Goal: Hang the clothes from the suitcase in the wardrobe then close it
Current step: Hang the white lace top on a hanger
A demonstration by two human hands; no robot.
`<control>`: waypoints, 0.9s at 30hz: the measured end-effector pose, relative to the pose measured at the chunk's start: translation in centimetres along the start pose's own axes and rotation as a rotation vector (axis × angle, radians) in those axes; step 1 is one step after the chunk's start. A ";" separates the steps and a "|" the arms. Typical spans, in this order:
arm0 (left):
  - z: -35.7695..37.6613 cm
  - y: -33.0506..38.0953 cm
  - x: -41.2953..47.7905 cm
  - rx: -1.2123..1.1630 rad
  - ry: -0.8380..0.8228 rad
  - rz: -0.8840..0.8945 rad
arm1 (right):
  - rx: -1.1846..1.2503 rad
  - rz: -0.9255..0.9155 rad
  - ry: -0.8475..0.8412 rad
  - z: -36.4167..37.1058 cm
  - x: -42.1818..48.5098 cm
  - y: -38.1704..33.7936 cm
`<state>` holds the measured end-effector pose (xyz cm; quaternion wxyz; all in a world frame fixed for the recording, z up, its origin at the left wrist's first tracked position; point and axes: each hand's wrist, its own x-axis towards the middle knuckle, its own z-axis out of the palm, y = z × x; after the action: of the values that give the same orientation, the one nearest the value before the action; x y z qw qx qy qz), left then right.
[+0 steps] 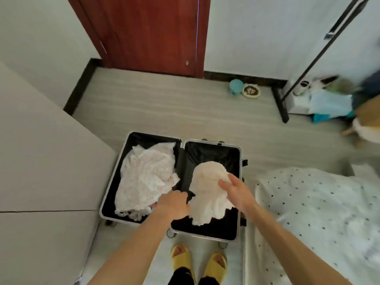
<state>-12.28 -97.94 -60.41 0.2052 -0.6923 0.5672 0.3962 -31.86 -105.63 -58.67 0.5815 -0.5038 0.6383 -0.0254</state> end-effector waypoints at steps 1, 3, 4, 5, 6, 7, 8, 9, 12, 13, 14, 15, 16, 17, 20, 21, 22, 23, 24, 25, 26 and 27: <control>-1.6 0.5 -1.6 -0.012 0.035 0.006 | -0.014 -0.021 -0.010 -0.7 -1.7 -1.5; -5.6 1.9 -7.4 -0.049 0.138 0.017 | -0.058 -0.127 -0.005 -3.4 -7.8 -5.9; -7.1 2.4 -9.0 -0.086 0.165 0.029 | -0.061 -0.170 -0.013 -4.4 -9.3 -7.1; -7.6 2.7 -9.2 -0.142 0.165 0.044 | -0.033 -0.198 0.001 -4.6 -9.9 -7.7; -8.9 3.7 -14.6 -0.204 0.234 0.082 | -0.053 -0.262 0.001 -5.8 -15.7 -10.1; -9.2 4.1 -16.9 -0.262 0.254 0.114 | -0.044 -0.285 -0.033 -6.0 -18.0 -11.0; -9.2 4.4 -18.7 -0.313 0.279 0.170 | 0.000 -0.328 -0.070 -6.1 -19.9 -11.6; -9.2 5.0 -20.7 -0.330 0.284 0.215 | 0.029 -0.363 -0.099 -6.2 -21.3 -12.0; -6.0 6.5 -28.8 -0.436 0.425 0.290 | 0.059 -0.437 -0.222 -5.0 -27.9 -11.4; -4.6 7.1 -30.8 -0.479 0.454 0.296 | 0.052 -0.453 -0.264 -4.4 -29.7 -10.9; -3.4 7.8 -32.2 -0.525 0.503 0.312 | 0.047 -0.454 -0.300 -3.9 -31.2 -10.4; -2.1 8.1 -33.5 -0.578 0.552 0.308 | 0.034 -0.457 -0.339 -3.3 -32.8 -9.9; 0.1 8.1 -35.4 -0.625 0.605 0.261 | -0.014 -0.467 -0.383 -2.5 -34.8 -9.2; 1.3 7.9 -36.2 -0.661 0.646 0.214 | -0.056 -0.487 -0.412 -2.1 -36.0 -8.9; 5.7 6.8 -40.9 -0.842 0.740 0.109 | -0.191 -0.604 -0.509 -0.5 -39.5 -7.7; 7.0 6.4 -42.6 -0.938 0.756 0.089 | -0.215 -0.641 -0.528 0.0 -40.3 -7.2; 8.3 5.9 -44.1 -1.058 0.769 0.072 | -0.224 -0.673 -0.546 0.5 -40.6 -6.6; 10.1 5.3 -46.1 -1.186 0.784 0.051 | -0.254 -0.702 -0.562 1.6 -41.0 -5.7; 11.6 4.6 -48.0 -1.283 0.774 0.031 | -0.292 -0.721 -0.576 2.7 -41.2 -4.6; 12.9 4.1 -49.5 -1.348 0.749 0.025 | -0.348 -0.728 -0.581 3.6 -41.4 -3.6; 14.2 3.7 -51.1 -1.389 0.713 0.016 | -0.416 -0.733 -0.608 4.7 -41.7 -2.5; 15.5 3.4 -52.8 -1.421 0.679 0.000 | -0.483 -0.747 -0.656 5.9 -42.5 -1.5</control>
<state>-22.66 -54.57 -27.93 -0.4713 -0.7407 0.2095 0.4306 -34.24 -74.55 -29.14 0.5690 -0.7967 0.1892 0.0754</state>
